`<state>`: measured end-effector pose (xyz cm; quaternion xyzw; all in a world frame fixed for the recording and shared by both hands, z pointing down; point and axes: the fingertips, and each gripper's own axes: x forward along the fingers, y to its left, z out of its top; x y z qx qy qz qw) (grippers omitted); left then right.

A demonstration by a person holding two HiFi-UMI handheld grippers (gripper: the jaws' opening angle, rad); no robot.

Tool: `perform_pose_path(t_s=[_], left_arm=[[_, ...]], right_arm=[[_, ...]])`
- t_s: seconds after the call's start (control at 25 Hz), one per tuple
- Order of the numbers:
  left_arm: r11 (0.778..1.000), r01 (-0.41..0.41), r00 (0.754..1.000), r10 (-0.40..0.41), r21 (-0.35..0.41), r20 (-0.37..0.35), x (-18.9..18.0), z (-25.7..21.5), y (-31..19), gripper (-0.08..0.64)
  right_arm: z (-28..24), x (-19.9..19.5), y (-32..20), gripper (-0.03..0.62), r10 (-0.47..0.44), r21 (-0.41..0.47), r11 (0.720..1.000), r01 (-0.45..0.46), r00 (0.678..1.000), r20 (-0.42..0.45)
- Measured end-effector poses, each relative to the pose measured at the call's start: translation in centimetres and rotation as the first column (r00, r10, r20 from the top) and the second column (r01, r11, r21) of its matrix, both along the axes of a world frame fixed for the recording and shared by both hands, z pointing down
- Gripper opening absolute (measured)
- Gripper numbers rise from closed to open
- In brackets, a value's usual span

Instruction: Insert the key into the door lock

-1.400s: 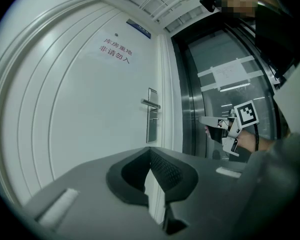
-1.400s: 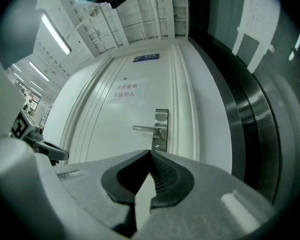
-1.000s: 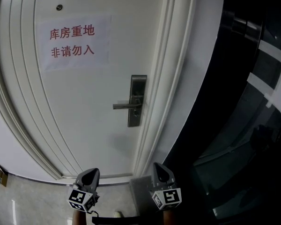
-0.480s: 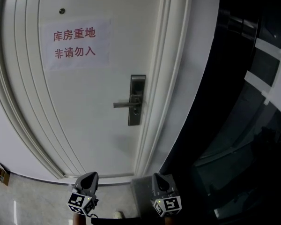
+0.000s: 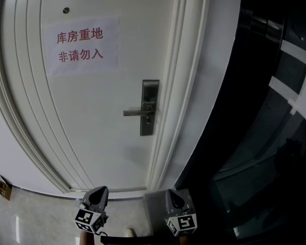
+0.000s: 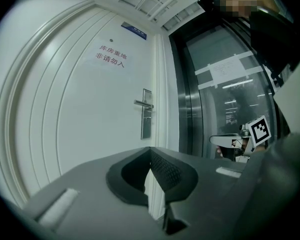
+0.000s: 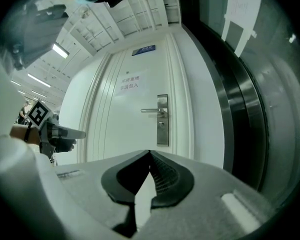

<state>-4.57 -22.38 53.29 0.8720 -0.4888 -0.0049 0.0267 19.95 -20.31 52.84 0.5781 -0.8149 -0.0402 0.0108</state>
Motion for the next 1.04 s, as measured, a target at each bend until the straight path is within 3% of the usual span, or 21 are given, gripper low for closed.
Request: perform_pose_path(t_s=[1.04], left_arm=[[1.000,-0.028,1.000,0.028,-0.010,0.008,1.1,0.1,-2.0,0.003]], right_arm=[[0.4,0.0,-1.6,0.002,-0.008,-0.005,1.000,0.008,1.000,-0.007]])
